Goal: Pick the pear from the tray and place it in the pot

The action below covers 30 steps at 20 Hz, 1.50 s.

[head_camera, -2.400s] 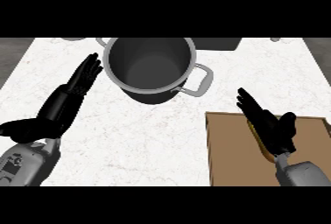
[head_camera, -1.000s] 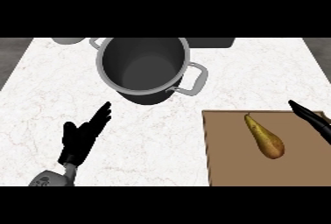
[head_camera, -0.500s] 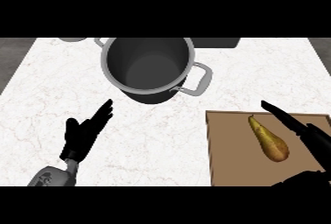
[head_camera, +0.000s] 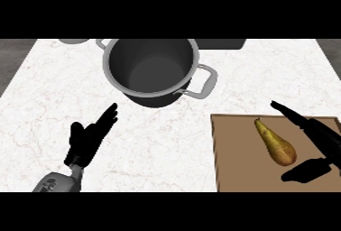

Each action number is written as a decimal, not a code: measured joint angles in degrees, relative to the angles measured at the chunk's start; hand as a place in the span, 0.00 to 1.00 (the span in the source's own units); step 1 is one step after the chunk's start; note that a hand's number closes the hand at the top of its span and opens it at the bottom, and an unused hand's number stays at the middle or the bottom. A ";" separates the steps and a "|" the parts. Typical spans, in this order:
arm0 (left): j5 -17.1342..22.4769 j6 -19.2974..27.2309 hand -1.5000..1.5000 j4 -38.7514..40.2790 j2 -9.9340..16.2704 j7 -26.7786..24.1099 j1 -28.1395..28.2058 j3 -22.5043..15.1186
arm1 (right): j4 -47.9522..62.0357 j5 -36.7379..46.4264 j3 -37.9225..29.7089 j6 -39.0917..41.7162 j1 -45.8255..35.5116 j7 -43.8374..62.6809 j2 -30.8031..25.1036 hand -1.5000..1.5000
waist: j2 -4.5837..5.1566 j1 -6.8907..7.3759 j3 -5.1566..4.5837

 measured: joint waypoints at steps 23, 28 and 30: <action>-5.17 -4.38 0.50 0.08 -3.79 0.47 1.42 5.41 | 25.88 -3.16 -10.38 14.46 -6.80 -19.37 11.26 0.00 | -0.05 -0.09 -0.02; -6.00 -5.27 0.50 -0.11 -4.60 1.76 0.40 6.96 | 34.75 -0.30 -10.86 15.04 -10.04 -24.84 13.78 1.00 | -0.25 -0.06 -0.28; -6.58 -5.21 0.50 -0.90 -5.08 1.56 1.30 6.67 | 36.53 2.62 -10.04 13.45 -10.40 -28.63 13.47 1.00 | -0.34 0.03 -0.41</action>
